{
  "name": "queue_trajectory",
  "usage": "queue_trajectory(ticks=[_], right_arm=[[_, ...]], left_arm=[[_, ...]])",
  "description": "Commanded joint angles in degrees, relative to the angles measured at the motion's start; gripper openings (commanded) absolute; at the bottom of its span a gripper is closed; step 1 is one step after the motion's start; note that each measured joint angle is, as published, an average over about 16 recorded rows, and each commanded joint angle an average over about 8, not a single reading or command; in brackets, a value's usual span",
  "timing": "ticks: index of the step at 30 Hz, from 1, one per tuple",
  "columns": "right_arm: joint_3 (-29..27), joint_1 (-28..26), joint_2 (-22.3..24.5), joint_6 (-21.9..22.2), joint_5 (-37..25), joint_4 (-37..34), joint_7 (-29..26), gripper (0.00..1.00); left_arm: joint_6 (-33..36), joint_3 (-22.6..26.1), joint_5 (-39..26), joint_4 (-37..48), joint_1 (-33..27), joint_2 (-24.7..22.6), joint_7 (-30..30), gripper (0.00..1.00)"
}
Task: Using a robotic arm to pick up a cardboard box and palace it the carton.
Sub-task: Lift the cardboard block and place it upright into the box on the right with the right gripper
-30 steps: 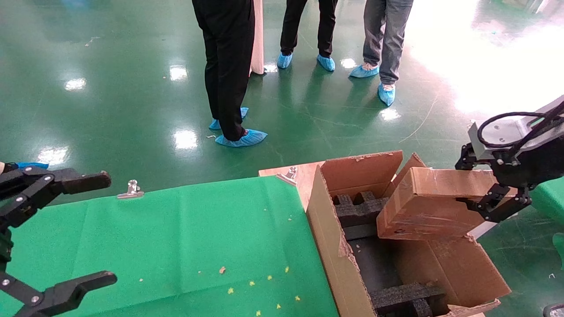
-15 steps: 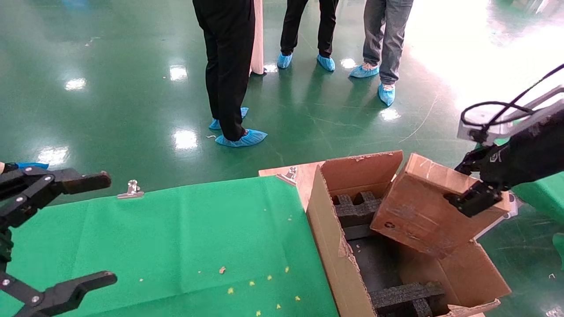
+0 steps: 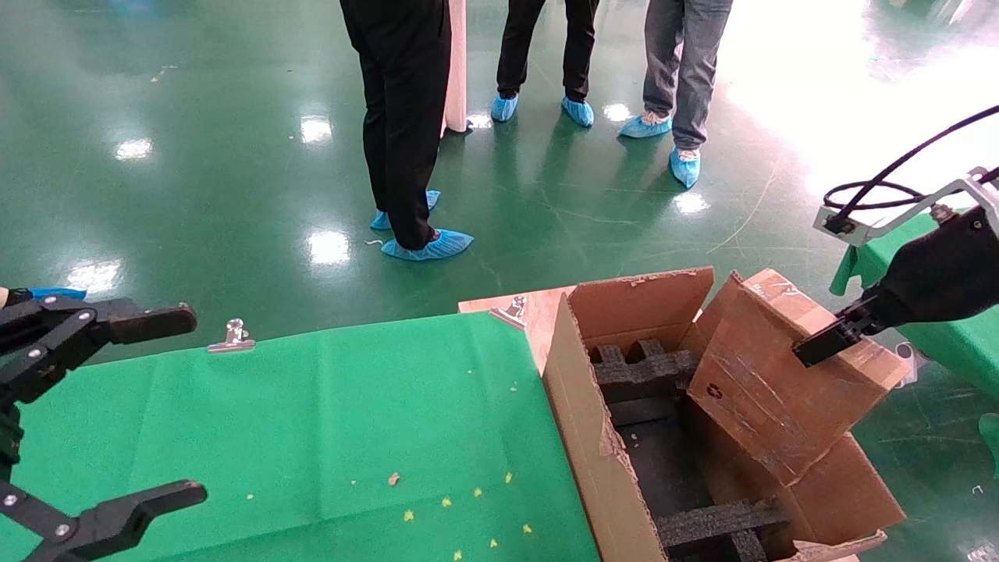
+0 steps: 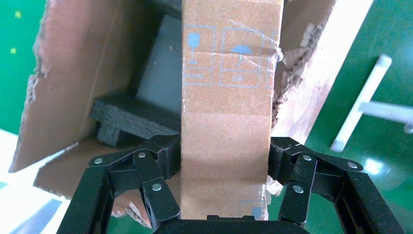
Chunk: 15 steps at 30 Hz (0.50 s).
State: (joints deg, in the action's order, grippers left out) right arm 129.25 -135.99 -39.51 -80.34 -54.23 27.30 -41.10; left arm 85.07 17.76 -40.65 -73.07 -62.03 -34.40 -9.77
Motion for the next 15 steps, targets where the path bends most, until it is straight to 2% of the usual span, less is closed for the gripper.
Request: queue_trajectory(ticks=[1,9,15], right_arm=[[0.2,0.4,0.3,1.1,0.1,0.5,-3.3,0.0],[1.3,1.4,1.5,5.0,0.0,4.2,-14.3,0.0],[1.5,1.4,2.2,7.1,-0.2,6.6,-16.6,0.0]], left_arm=[[0.0,0.0,0.0,0.0,0.0,0.0,0.0,1.0],[0.0,0.0,0.0,0.0,0.0,0.0,0.0,1.0],[0.0,0.0,0.0,0.0,0.0,0.0,0.0,1.0]])
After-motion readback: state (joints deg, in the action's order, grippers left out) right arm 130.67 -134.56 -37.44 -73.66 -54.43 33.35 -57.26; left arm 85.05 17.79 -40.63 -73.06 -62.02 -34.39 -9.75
